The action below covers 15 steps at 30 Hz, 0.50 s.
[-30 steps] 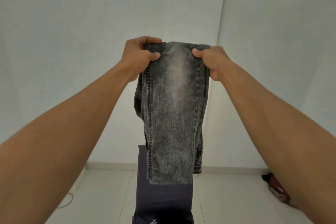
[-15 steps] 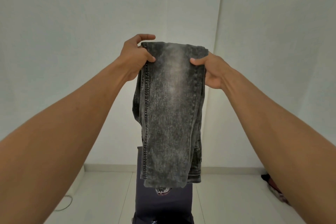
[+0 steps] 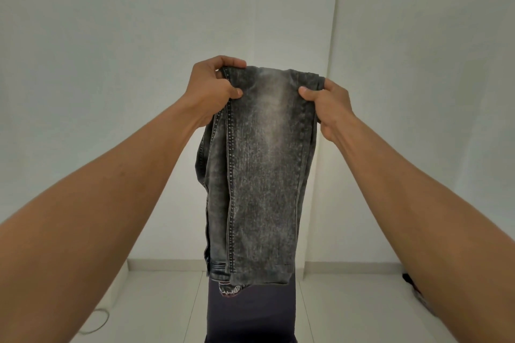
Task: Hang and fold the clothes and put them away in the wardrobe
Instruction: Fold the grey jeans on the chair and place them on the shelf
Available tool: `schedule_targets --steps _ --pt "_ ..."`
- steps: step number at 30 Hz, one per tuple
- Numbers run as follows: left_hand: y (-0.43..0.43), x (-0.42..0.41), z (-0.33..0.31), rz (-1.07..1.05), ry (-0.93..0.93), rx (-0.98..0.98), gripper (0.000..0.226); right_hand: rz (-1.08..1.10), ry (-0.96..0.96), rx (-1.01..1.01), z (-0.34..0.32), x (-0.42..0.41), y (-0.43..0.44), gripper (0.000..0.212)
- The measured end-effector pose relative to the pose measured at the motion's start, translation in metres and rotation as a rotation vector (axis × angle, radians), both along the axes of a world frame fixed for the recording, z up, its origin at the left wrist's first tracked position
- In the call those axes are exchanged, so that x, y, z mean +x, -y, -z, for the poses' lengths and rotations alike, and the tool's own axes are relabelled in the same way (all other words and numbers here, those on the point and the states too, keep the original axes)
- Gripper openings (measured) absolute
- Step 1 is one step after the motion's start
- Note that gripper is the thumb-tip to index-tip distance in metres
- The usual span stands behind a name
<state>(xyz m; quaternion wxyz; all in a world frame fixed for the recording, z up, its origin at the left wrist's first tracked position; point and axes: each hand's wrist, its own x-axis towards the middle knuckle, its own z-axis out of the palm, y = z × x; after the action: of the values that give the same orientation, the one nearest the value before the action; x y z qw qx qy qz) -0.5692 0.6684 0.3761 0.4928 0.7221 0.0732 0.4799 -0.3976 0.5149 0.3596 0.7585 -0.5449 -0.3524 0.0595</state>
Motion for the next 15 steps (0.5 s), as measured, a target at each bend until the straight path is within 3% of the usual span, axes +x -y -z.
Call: schedule_targets --steps 4,9,15 --pt "0.003 0.000 -0.008 0.033 0.023 -0.029 0.050 -0.095 0.022 0.035 0.001 0.000 0.000 0.027" --pt "-0.005 -0.002 -0.015 -0.052 -0.016 -0.005 0.058 -0.203 0.142 -0.015 0.007 -0.001 0.003 0.067" --pt "-0.011 -0.005 0.002 -0.330 0.020 0.141 0.086 -0.188 0.105 0.097 0.011 -0.008 -0.004 0.067"
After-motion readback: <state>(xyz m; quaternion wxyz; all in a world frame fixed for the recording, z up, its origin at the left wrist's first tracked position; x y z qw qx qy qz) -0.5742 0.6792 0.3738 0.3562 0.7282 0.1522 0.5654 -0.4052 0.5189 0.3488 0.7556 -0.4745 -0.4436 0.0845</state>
